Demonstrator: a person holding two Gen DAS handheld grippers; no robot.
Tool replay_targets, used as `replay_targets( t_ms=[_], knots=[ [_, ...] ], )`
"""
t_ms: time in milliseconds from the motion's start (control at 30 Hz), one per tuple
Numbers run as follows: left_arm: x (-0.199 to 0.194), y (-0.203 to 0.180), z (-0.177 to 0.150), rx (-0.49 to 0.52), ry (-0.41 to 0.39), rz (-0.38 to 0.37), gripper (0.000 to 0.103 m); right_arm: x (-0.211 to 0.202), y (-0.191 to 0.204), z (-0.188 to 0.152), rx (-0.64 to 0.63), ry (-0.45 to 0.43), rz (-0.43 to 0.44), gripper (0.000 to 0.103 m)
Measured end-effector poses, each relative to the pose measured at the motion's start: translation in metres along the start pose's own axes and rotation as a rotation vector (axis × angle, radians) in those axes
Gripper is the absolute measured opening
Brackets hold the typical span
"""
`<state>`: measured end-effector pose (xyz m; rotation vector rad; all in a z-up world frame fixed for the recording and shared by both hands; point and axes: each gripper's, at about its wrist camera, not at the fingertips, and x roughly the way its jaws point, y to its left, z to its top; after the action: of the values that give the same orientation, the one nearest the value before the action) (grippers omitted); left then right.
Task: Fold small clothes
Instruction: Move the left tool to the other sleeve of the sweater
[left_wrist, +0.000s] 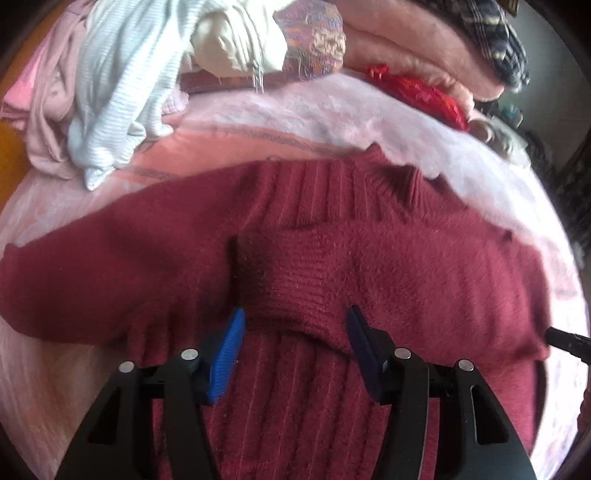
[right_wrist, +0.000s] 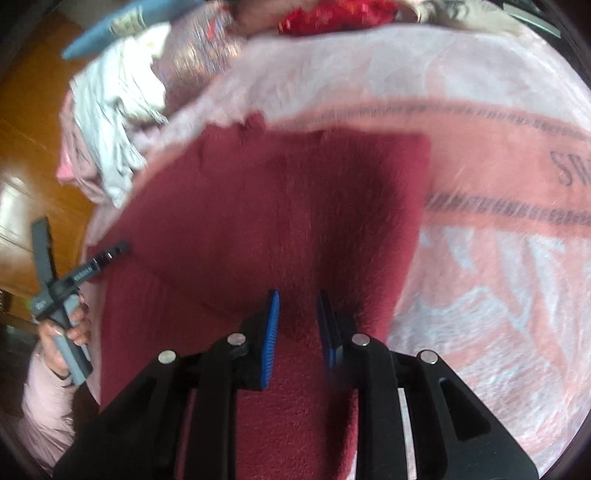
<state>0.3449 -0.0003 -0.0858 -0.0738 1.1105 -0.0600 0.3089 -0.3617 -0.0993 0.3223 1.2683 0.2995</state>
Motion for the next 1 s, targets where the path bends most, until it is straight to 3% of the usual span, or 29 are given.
replay_targets(
  t_ms=[100,200,267,333,367,400,467,600,733,900,1000],
  knots=[
    [0.027,0.002,-0.003,0.005,0.060,0.049,0.064,0.018,-0.014,0.000,0.070,0.035,-0.023,0.009],
    [0.030,0.009,-0.005,-0.008,0.046,0.019,0.067,0.014,-0.014,0.002,0.093,0.031,-0.014,0.010],
    [0.024,0.012,-0.004,-0.008,0.048,0.008,0.066,0.010,-0.004,0.003,0.076,0.021,-0.038,0.018],
    [0.014,0.020,-0.003,-0.013,0.030,0.006,0.073,0.007,0.015,0.004,0.062,-0.001,-0.046,0.037],
    [0.010,0.025,-0.003,-0.014,0.023,0.009,0.088,0.007,0.026,0.004,0.049,-0.009,-0.049,0.038],
    [0.004,0.033,-0.002,-0.017,0.018,0.006,0.094,0.008,0.038,0.003,0.030,-0.010,-0.047,0.039],
    [-0.006,0.050,-0.002,-0.036,0.005,0.004,0.099,0.013,0.063,0.002,-0.004,-0.008,-0.030,0.041],
    [-0.022,0.115,-0.002,-0.114,0.002,0.053,0.099,0.025,0.109,-0.002,-0.087,0.008,-0.012,0.048],
    [-0.040,0.205,-0.004,-0.221,-0.038,0.176,0.099,0.046,0.144,-0.003,-0.159,0.025,-0.034,0.049],
    [-0.048,0.313,-0.012,-0.354,-0.032,0.294,0.099,0.072,0.172,-0.001,-0.167,0.054,-0.028,0.052],
    [-0.044,0.357,-0.017,-0.419,-0.025,0.341,0.099,0.090,0.193,0.004,-0.167,0.072,-0.008,0.055]
  ],
)
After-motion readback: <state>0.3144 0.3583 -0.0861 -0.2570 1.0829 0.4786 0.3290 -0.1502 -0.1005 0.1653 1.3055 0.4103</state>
